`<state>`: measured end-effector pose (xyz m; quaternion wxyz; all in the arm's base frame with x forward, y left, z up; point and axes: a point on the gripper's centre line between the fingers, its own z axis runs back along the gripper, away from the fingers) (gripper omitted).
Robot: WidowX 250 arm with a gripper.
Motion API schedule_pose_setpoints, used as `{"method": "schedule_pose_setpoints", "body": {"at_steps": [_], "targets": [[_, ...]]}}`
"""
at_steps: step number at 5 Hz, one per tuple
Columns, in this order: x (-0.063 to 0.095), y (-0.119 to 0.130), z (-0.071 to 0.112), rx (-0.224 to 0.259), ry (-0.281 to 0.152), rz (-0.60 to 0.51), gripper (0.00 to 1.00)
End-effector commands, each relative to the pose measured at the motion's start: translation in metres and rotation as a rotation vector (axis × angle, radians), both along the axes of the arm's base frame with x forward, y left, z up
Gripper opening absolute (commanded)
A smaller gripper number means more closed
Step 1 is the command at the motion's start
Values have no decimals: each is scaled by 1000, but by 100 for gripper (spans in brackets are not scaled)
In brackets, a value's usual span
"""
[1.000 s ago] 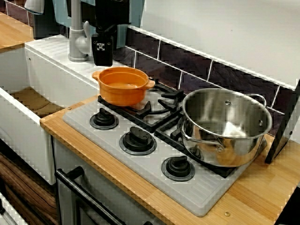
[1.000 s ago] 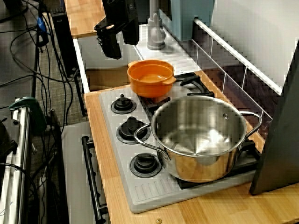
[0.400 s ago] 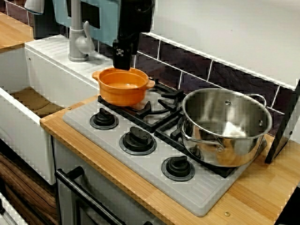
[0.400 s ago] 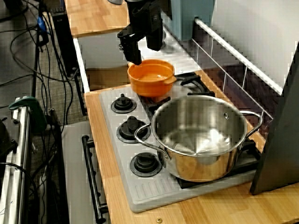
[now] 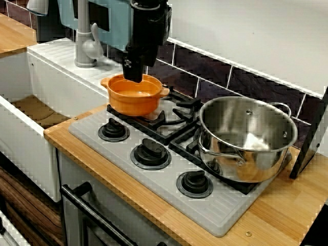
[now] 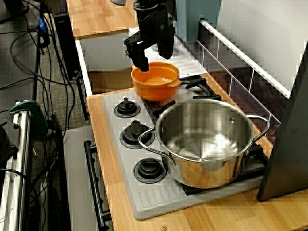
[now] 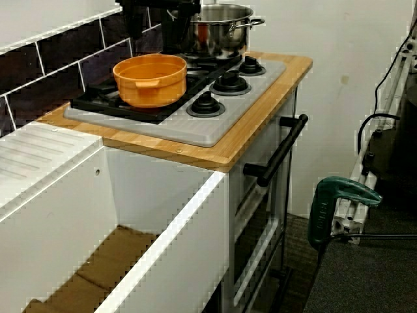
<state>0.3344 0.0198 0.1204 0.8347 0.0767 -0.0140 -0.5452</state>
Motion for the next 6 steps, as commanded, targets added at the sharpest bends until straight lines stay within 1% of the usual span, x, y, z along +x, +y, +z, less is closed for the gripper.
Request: {"method": "schedule_pose_setpoints", "body": {"at_steps": [1, 2, 3, 4, 6], "targets": [[-29, 0, -3, -60, 48, -55, 100], [-43, -6, -2, -80, 75, -77, 100], [-49, -9, -3, -96, 74, -91, 100], [-43, -8, -7, -116, 83, -83, 100], [-24, -18, -25, -122, 70, -65, 100]]}}
